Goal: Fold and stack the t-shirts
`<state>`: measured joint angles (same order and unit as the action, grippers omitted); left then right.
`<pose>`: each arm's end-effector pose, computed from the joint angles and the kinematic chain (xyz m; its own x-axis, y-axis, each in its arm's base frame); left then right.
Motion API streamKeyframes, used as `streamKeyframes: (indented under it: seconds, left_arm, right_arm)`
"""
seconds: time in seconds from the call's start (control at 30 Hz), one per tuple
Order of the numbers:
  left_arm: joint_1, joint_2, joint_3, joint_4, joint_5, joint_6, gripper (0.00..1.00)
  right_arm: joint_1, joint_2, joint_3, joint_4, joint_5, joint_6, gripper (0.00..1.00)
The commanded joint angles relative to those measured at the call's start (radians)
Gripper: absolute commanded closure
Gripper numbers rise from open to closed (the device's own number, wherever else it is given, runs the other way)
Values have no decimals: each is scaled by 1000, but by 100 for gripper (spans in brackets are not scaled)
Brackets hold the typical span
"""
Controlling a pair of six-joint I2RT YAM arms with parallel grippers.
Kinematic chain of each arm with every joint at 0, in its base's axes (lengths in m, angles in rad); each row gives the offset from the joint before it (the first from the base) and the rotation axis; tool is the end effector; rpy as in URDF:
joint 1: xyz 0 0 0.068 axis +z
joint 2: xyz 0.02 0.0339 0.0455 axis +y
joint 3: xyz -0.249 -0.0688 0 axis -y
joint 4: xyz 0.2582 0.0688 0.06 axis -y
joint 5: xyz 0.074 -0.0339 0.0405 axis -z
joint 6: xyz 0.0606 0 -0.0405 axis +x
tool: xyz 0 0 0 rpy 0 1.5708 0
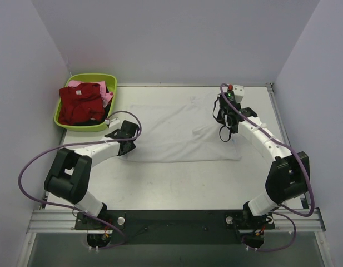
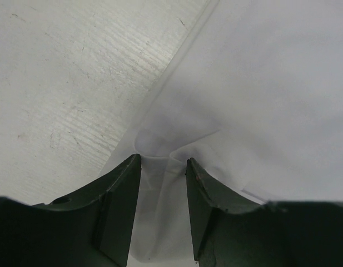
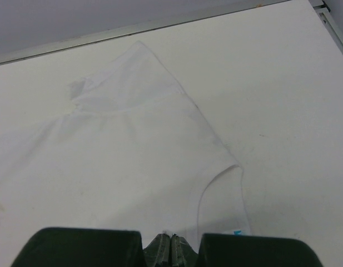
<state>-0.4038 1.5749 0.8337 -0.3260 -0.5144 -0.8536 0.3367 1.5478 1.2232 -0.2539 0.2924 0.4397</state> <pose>0.2997 -0.0956 0.1214 -0.6226 -0.4475 -0.6420 -0.5257 0.8469 -0.0805 0.3726 0.1119 0.2648 -0.5047 0.2552 -0.8247 0.1395 0.9669 0.2138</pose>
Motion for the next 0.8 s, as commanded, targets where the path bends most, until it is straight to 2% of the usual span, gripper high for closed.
streamKeyframes:
  seconds: [0.0, 0.3, 0.6, 0.77]
  left_arm:
    - [6, 8, 48, 38, 5, -4, 52]
    - [5, 43, 68, 50, 16, -4, 53]
    - [5, 80, 67, 71, 25, -16, 74]
    - [5, 76, 64, 73, 22, -21, 93]
  right_arm:
    - [16, -6, 1, -24, 36, -12, 100]
    - [30, 6, 7, -24, 39, -15, 100]
    - [41, 1, 6, -22, 40, -18, 100]
    - [50, 3, -1, -21, 44, -16, 100]
